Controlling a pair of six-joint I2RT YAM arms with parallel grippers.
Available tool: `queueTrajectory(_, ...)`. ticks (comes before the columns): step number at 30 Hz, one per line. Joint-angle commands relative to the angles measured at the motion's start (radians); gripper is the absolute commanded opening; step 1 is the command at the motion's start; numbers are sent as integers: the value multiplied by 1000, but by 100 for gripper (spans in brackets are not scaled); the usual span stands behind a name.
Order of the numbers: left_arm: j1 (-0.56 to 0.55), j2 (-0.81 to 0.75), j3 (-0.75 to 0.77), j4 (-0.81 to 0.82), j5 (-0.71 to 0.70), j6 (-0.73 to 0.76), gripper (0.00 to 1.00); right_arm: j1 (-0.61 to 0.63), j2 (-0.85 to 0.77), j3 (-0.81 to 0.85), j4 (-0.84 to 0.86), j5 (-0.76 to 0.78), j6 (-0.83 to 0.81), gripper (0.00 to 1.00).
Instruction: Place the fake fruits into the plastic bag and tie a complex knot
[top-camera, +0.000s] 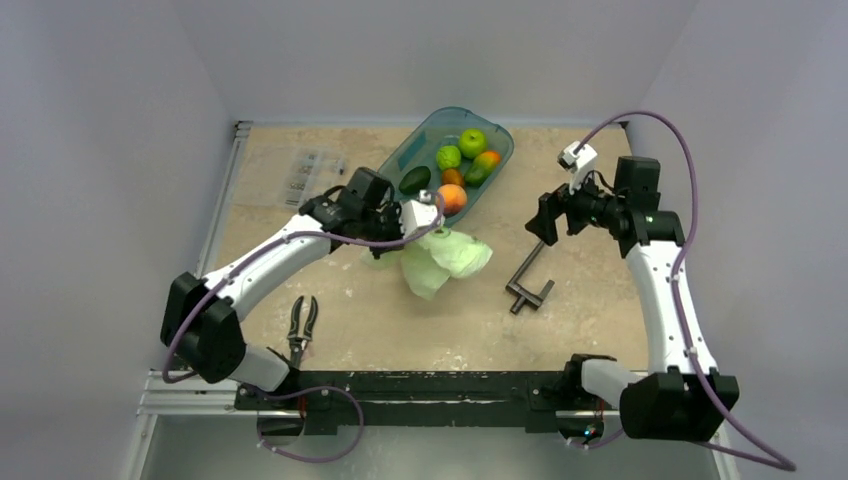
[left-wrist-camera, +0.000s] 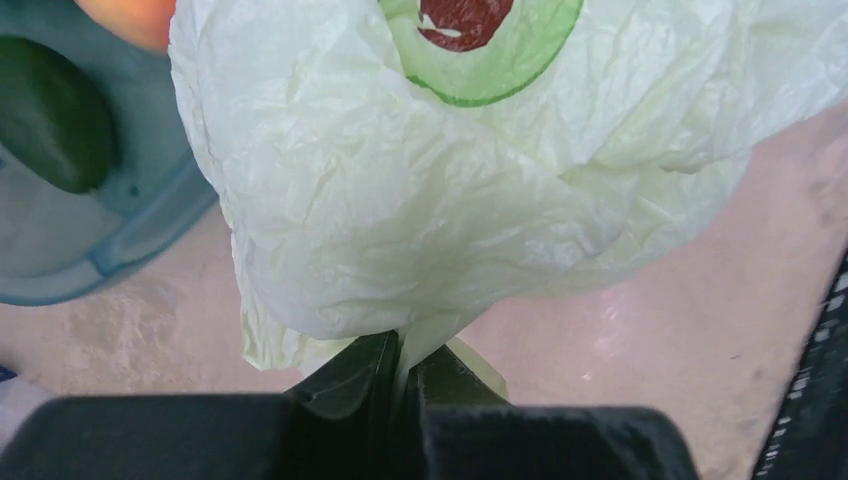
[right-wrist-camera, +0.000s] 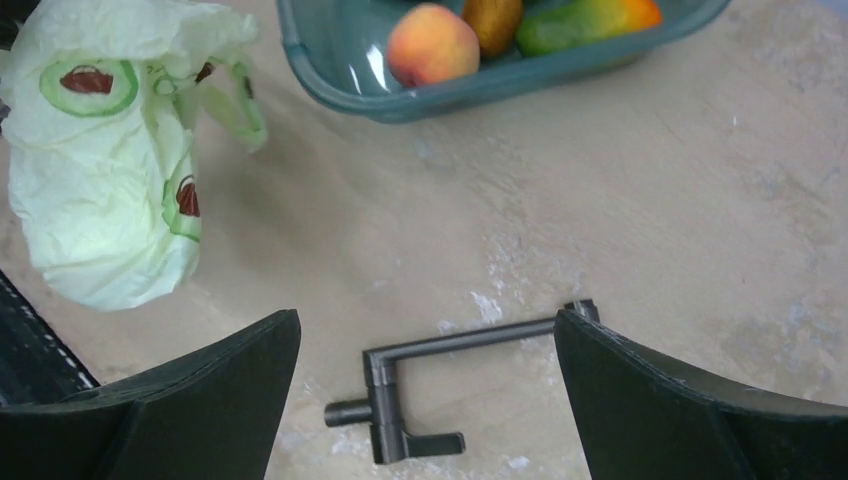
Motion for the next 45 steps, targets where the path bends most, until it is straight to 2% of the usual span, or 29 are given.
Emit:
queueTrajectory(1, 2, -77, 167, -92, 190, -347, 0, 31, -145, -60, 274, -202, 211, 99)
queueTrajectory(4, 2, -65, 226, -126, 188, -458, 0, 122, -193, -59, 323, -211, 248, 99)
queueTrajectory(9, 3, -49, 273, -132, 226, -569, 0, 255, -247, -67, 320, -214, 193, 99)
queueTrajectory(16, 2, -57, 276, -46, 366, -732, 0, 383, -212, -110, 474, -152, 305, 99)
queueTrajectory(21, -3, -94, 265, 10, 518, -756, 0, 423, -154, -115, 570, -93, 338, 99)
queueTrajectory(24, 2, -132, 248, 15, 548, -736, 0, 426, -138, -94, 553, -108, 362, 86)
queueTrajectory(25, 7, -147, 240, 21, 552, -739, 0, 426, -136, -91, 543, -115, 381, 85)
queueTrajectory(28, 49, -182, 198, 90, 590, -817, 0, 427, -142, -96, 492, -100, 454, 99)
queueTrajectory(31, 70, -202, 181, 122, 600, -871, 0, 427, -176, -128, 460, -58, 512, 99)
queueTrajectory(33, 69, -209, 169, 154, 605, -898, 0, 427, -197, -163, 496, -64, 572, 99)
queueTrajectory(34, 70, -209, 163, 176, 611, -922, 0, 426, -201, -180, 517, -79, 597, 96)
queueTrajectory(35, 70, -206, 158, 195, 612, -942, 0, 428, -199, -188, 534, -93, 615, 88)
queueTrajectory(37, 70, -198, 158, 216, 615, -963, 0, 430, -186, -190, 549, -101, 625, 66)
queueTrajectory(38, 70, -193, 162, 216, 614, -964, 0, 430, -180, -181, 545, -100, 622, 53)
queueTrajectory(40, 80, -189, 172, 198, 603, -951, 0, 430, -174, -157, 513, -111, 582, 10)
queueTrajectory(41, 90, -189, 172, 190, 598, -943, 0, 430, -171, -139, 475, -113, 545, 0)
queueTrajectory(43, 129, -193, 166, 168, 596, -927, 0, 428, -168, -106, 407, -139, 497, 0)
queueTrajectory(45, 179, -205, 153, 125, 600, -880, 0, 425, -162, -66, 307, -81, 418, 0)
